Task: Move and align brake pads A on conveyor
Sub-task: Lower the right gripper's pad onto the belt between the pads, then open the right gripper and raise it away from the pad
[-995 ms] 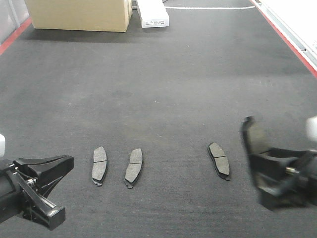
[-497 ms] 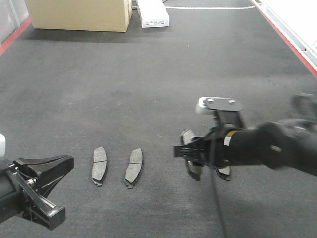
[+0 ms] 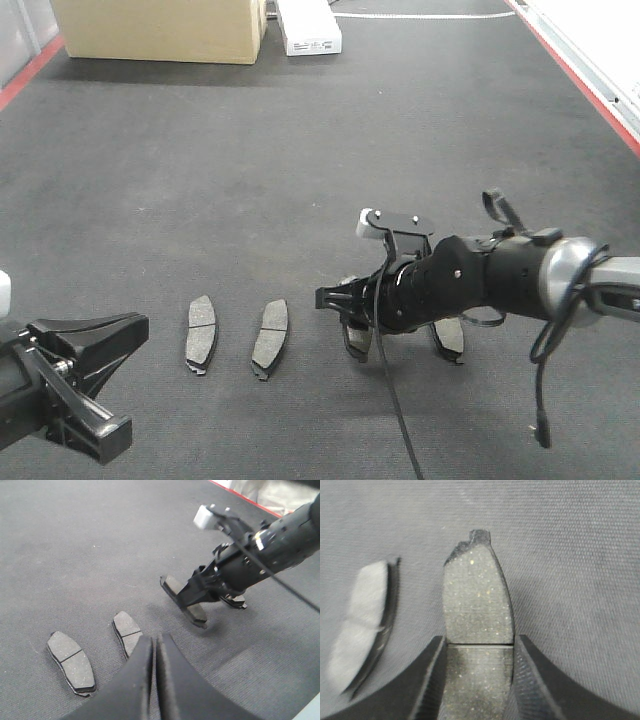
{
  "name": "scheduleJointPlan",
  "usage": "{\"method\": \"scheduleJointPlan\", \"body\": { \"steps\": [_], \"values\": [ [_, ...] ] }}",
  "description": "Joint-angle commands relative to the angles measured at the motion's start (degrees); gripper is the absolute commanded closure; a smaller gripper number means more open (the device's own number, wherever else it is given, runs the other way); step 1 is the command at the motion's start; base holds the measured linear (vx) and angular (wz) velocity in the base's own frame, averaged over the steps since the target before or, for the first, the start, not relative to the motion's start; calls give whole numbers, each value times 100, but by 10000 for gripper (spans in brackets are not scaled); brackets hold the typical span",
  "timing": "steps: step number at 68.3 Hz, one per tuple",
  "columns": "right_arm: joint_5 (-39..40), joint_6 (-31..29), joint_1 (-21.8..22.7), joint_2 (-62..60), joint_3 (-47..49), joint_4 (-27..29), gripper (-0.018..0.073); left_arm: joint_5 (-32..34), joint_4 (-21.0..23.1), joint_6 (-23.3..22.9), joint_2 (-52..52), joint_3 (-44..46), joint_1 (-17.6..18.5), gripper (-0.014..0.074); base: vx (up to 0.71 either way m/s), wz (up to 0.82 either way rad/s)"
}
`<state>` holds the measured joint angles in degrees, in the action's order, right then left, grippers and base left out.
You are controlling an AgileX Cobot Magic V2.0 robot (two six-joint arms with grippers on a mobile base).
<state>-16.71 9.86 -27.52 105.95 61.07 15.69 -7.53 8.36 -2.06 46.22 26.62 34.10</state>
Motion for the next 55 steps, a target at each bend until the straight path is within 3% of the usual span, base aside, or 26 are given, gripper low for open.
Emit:
{"method": "scheduleJointPlan", "body": {
  "steps": [1, 17, 28, 40, 55],
  "values": [
    [386, 11, 25, -173, 174, 29, 351, 377, 9, 2, -26, 137, 28, 603, 0, 0],
    [606, 11, 25, -94, 174, -1, 120, 377, 9, 2, -26, 137, 28, 603, 0, 0],
    [464, -3, 25, -149, 174, -5, 20, 377, 9, 2, -26, 137, 28, 603, 0, 0],
    [208, -83, 25, -762, 167, -434, 35, 377, 9, 2, -26, 137, 28, 603, 0, 0],
    [132, -65, 25, -2171, -493, -1333, 160, 377, 9, 2, -26, 137, 28, 603, 0, 0]
  ]
}}
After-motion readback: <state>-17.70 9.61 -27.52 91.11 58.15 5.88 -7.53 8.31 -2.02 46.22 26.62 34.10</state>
